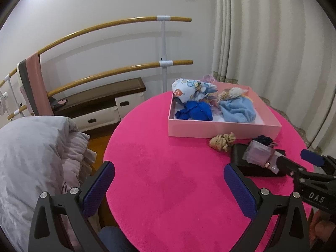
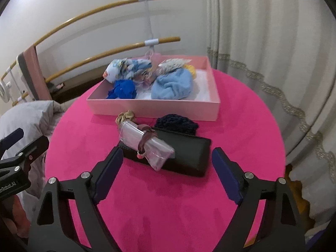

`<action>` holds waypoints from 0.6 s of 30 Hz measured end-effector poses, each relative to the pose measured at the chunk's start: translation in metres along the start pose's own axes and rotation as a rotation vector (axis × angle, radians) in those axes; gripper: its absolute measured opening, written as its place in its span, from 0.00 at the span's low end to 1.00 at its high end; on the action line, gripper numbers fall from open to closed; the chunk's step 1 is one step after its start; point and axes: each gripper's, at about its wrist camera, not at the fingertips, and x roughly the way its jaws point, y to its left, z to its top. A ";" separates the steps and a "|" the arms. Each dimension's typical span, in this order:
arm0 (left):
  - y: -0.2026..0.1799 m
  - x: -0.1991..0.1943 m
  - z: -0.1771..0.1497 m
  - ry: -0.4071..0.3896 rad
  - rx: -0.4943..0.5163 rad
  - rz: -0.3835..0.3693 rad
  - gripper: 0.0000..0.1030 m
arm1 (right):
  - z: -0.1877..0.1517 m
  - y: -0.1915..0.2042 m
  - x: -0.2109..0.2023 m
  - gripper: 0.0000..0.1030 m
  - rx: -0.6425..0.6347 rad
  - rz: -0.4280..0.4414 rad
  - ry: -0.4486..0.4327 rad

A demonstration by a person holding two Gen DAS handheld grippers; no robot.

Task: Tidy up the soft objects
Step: 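Grasp the tan scrunchie with the left tool while the right tool grasps the clear pouch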

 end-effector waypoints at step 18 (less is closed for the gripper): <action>-0.026 0.090 0.024 0.056 0.041 -0.054 1.00 | 0.011 -0.003 0.042 0.38 -0.018 0.100 0.047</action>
